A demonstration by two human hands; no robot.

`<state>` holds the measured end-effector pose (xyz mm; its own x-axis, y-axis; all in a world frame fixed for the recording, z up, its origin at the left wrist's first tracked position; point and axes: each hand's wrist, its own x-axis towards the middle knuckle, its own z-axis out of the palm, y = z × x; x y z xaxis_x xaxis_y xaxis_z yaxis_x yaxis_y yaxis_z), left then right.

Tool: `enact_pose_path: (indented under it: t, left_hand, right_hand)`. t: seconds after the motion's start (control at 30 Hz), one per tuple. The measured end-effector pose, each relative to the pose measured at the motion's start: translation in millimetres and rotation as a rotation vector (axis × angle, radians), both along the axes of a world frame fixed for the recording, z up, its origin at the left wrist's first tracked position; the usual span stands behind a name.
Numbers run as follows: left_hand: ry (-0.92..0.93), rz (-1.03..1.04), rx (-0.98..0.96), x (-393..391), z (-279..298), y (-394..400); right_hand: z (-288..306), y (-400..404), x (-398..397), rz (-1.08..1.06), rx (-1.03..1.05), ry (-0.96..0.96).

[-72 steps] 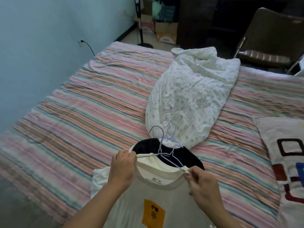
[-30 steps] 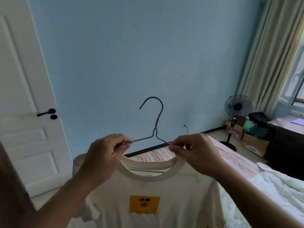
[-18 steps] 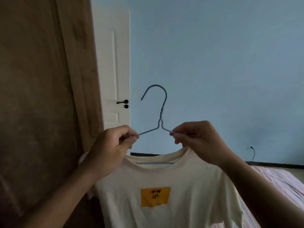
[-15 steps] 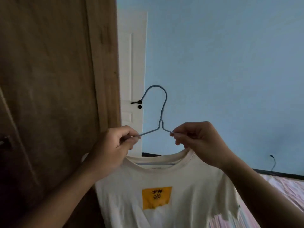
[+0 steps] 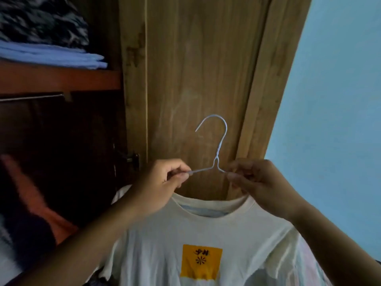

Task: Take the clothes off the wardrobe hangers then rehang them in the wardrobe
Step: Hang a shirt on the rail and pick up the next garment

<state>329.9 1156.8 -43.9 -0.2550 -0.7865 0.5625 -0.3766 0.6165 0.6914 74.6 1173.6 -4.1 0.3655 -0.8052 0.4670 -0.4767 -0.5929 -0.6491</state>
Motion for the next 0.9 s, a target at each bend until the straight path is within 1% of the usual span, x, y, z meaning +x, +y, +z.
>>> enact_pose_path:
  t: [0.07, 0.23, 0.33, 0.43, 0.57, 0.63, 0.73, 0.8, 0.9]
  left_hand:
    - [-0.045, 0.05, 0.011, 25.3, -6.6, -6.3]
    - [-0.163, 0.143, 0.012, 94.7, -15.0, -16.1]
    - [-0.279, 0.226, 0.039, 136.3, -19.4, -16.2]
    - [-0.437, 0.341, 0.074, 169.2, -20.2, -14.8]
    - [-0.703, 0.625, 0.069, 199.0, -18.8, -8.8]
    - [-0.822, 0.748, 0.087, 208.8, -19.1, -3.1]
    - [-0.979, 0.859, 0.153, 218.7, -24.6, 6.6]
    - [-1.041, 0.908, 0.191, 224.8, -30.0, 13.5]
    - [-1.026, 0.948, 0.265, 233.9, -36.0, 24.0]
  right_hand:
    - [-4.1, -9.0, 28.0, 0.027, -0.005, 0.022]
    - [-20.1, -32.9, 95.2, 0.096, 0.06, 0.028]
    - [-29.8, -43.8, 134.5, 0.141, 0.103, 0.066]
    - [-41.0, -55.0, 170.0, 0.155, 0.135, 0.091]
    - [-52.7, -66.0, 207.8, 0.164, 0.195, 0.119]
    - [-55.4, -72.1, 223.7, 0.193, 0.256, 0.097]
    - [-61.8, -85.8, 248.5, 0.21, 0.381, 0.019]
    - [-66.3, -94.6, 266.9, 0.227, 0.43, 0.01]
    - [-72.3, -105.4, 293.0, 0.248, 0.404, 0.045]
